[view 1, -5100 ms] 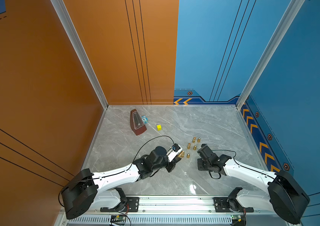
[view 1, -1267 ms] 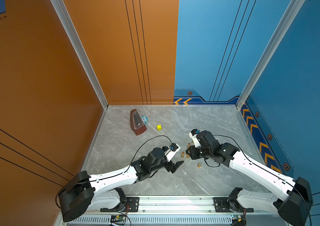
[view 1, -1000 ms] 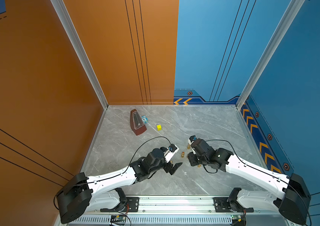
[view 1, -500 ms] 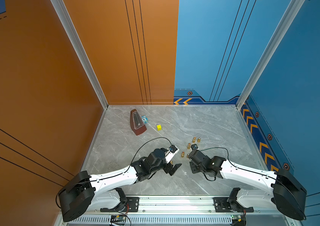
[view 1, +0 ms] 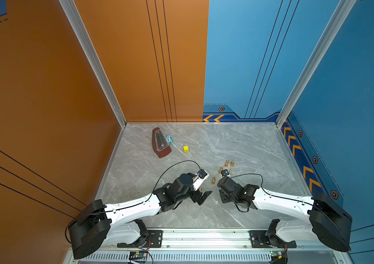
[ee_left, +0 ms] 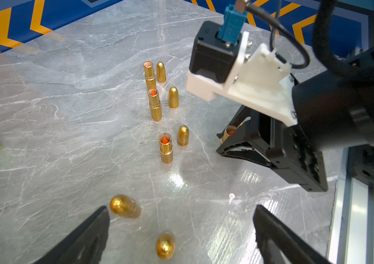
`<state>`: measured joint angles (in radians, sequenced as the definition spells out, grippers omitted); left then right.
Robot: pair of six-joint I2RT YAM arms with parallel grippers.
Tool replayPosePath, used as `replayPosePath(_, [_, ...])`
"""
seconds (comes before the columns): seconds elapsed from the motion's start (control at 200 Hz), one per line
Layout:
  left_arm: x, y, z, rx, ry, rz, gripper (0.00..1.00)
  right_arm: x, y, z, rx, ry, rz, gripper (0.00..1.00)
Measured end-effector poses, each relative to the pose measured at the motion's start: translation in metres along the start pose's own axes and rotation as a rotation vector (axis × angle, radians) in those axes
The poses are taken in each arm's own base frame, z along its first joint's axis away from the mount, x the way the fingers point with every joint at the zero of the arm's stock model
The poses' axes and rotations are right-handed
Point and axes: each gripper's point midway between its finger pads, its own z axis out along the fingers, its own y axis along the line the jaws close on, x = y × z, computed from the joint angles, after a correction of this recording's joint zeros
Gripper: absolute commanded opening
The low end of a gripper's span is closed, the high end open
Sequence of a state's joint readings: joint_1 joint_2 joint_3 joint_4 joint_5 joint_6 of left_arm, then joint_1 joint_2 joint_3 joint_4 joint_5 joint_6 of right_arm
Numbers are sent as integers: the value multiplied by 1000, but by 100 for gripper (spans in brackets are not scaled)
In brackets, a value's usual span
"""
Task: Open the lipstick cap
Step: Place the lipstick at the center of the board.
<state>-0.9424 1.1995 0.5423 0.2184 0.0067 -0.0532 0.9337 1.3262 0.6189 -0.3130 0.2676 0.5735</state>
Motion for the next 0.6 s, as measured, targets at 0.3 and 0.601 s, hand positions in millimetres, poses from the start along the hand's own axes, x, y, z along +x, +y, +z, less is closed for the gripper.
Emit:
replayPosePath(0.3, [0, 0, 0, 0, 0, 0, 99, 7, -1, 7, 1, 3, 0, 18])
replayPosePath(0.601, [0, 1, 0, -6, -1, 0, 99, 4, 1, 9, -4, -15, 5, 21])
